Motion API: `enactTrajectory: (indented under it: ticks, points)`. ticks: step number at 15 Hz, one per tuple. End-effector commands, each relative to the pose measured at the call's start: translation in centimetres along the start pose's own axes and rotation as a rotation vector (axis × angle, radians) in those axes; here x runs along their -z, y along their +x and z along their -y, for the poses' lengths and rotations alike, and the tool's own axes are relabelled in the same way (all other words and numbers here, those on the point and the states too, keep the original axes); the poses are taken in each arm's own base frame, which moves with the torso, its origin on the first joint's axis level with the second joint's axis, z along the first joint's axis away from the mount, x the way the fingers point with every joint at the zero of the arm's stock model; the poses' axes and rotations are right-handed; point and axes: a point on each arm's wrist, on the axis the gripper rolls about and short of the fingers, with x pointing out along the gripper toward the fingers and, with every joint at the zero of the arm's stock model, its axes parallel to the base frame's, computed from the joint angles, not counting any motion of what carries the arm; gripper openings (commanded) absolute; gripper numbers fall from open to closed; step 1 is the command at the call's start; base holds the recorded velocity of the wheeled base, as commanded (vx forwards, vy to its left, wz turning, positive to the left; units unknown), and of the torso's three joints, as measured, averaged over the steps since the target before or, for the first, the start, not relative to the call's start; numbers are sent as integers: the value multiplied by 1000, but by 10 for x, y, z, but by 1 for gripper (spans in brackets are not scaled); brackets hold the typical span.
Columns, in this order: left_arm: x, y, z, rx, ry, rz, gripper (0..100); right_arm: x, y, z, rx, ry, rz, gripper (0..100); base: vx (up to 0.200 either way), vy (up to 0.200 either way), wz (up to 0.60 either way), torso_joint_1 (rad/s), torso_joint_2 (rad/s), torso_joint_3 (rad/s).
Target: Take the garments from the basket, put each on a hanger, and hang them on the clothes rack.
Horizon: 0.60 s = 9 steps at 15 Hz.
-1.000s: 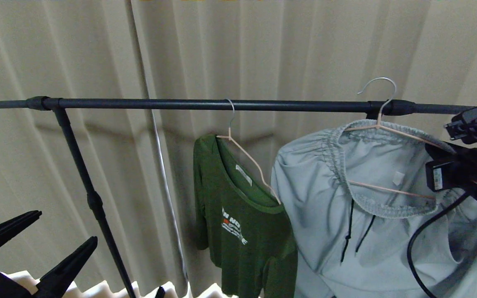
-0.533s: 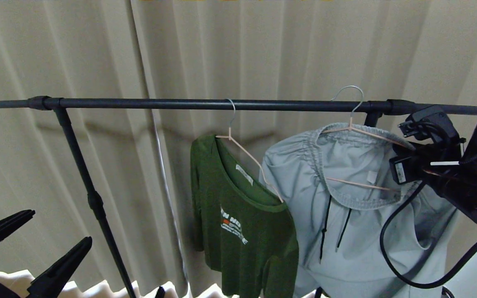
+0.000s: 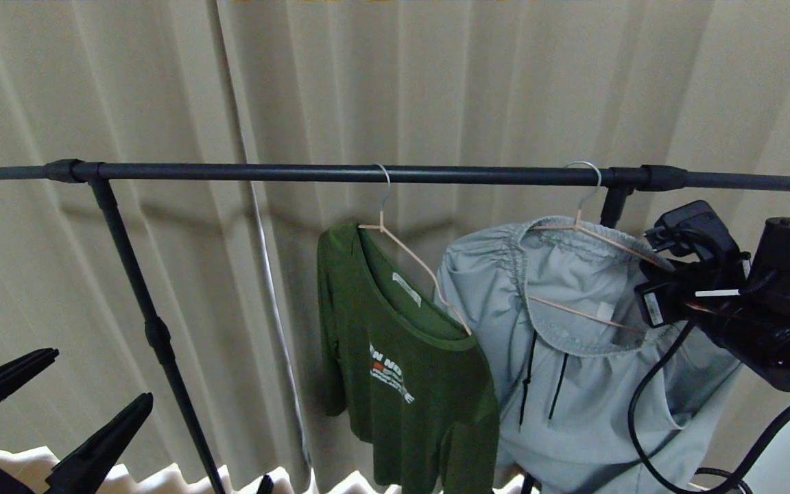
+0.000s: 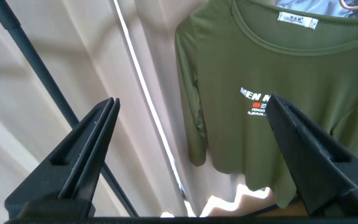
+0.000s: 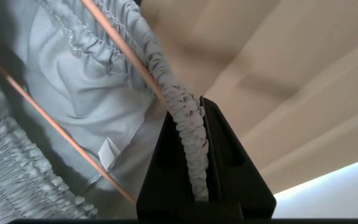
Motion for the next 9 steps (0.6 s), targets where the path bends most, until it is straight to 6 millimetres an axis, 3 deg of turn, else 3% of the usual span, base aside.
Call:
enactTrajectory:
  ticks: [1,9]
  points:
    - [1,1,0,1,-1,-5,100,5,0,-7,-19,-9,-5,0,0,0,0,0,0,0]
    - [2,2,1,3,0,-17,100,11,-4,-27,-65,-17,46,0,0,0,0,0,0,0]
